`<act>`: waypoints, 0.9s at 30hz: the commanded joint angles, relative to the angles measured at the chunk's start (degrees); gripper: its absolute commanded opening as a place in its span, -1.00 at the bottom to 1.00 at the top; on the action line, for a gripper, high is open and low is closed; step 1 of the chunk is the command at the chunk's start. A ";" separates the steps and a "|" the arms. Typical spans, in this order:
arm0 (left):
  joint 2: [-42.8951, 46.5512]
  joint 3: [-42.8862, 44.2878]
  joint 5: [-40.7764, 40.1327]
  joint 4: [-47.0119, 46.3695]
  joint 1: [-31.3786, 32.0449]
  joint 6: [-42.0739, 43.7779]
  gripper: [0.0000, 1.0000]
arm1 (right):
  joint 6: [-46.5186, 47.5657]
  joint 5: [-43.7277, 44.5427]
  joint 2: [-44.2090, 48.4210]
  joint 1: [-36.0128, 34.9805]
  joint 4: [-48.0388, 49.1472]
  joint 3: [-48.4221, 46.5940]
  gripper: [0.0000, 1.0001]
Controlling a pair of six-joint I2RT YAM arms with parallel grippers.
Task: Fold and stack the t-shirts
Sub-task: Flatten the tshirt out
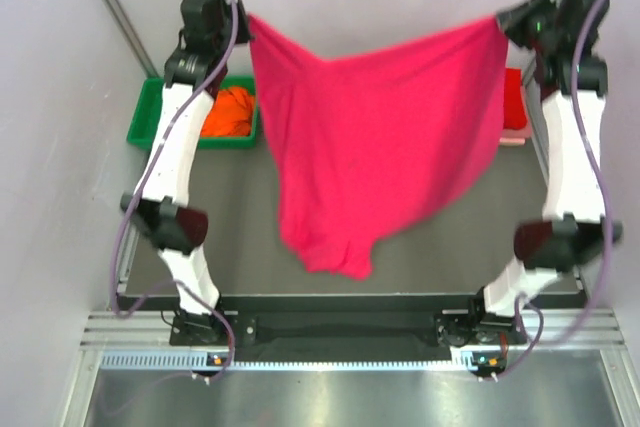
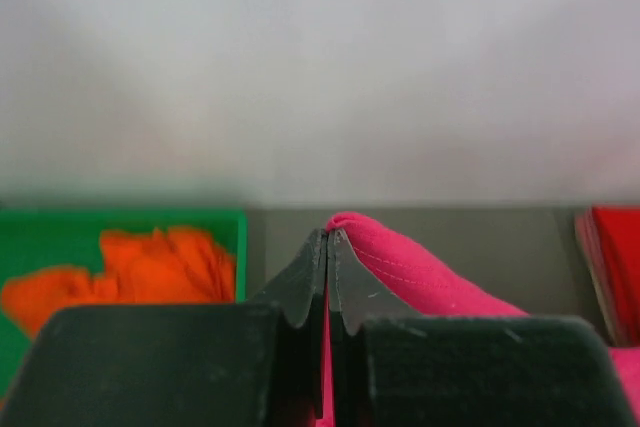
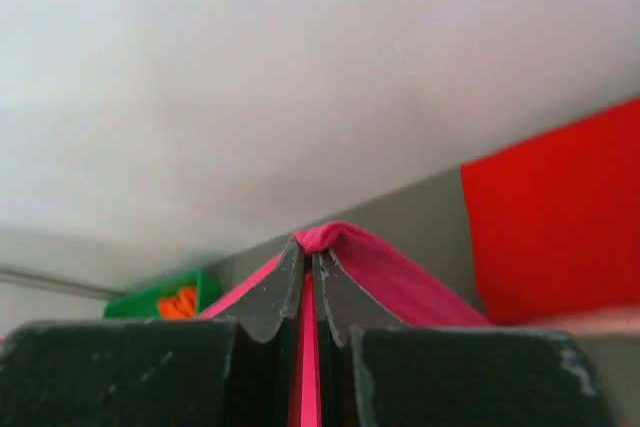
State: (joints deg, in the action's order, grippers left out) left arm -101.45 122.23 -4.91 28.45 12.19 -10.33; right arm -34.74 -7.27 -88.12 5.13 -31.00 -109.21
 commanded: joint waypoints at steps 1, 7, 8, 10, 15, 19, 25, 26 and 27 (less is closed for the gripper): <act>-4.62 19.94 -4.77 -8.58 -0.50 -0.82 -1.00 | 0.47 -1.43 -13.68 0.41 4.56 -24.33 -1.00; -1.31 18.06 -2.67 -20.96 -0.41 -2.59 -1.00 | -0.77 -0.91 -14.31 1.46 10.94 -32.60 -1.00; 2.53 15.52 -1.96 -22.54 -0.49 -2.42 -1.00 | -0.94 -0.73 -12.45 1.73 14.36 -25.69 -1.00; 6.42 8.92 -0.81 -24.31 -0.41 -1.81 -1.00 | -0.16 -1.08 -8.33 2.17 15.01 -18.89 -1.00; 25.04 -16.05 6.64 -26.85 -0.41 -4.34 -1.00 | 1.69 -1.26 1.61 2.26 16.85 -0.34 -1.00; 39.55 -37.56 11.93 -27.92 -0.32 -10.14 -1.00 | 0.64 -1.17 13.11 2.17 18.79 19.00 -1.00; 57.74 -64.20 16.07 -20.46 -0.23 -14.01 -1.00 | -2.61 -5.82 24.98 1.91 20.72 47.89 -1.00; 59.16 -66.23 16.07 -16.88 -0.23 -14.28 -1.00 | -2.44 -6.61 26.40 1.64 20.63 50.82 -1.00; 60.48 -70.16 15.11 -15.11 -0.23 -14.63 -1.00 | -2.18 -6.79 27.72 1.47 20.46 53.63 -1.00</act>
State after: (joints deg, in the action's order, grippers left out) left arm -43.66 59.46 8.45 6.94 12.10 -21.98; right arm -36.27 -11.75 -65.19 6.52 -12.75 -62.50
